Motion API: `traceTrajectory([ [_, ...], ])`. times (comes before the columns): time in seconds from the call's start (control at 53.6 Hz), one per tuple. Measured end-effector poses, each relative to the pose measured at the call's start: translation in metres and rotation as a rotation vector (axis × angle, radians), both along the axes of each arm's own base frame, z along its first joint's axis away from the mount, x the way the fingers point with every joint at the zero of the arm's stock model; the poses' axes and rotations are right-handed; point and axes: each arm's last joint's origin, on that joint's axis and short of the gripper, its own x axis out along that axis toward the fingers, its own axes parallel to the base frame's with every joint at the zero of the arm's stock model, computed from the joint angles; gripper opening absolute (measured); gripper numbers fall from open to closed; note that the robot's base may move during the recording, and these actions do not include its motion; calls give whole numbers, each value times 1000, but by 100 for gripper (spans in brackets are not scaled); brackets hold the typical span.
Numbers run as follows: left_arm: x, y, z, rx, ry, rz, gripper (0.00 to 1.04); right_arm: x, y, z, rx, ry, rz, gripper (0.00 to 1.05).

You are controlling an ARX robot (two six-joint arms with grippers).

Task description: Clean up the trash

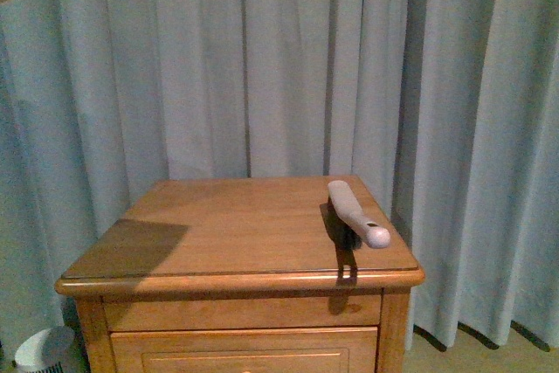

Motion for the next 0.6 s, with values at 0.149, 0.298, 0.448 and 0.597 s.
traceTrajectory([
  [0.149,-8,5,-10,-11,3,5,29,0,0,0,0,0,0,97],
  [0.298,-7,11,-19,-26,20,36,29,0,0,0,0,0,0,97],
  [0.448,-7,14,-20,-49,21,44,29,0,0,0,0,0,0,97],
  [0.597,-8,16,-20,-60,22,67,29,0,0,0,0,0,0,97],
])
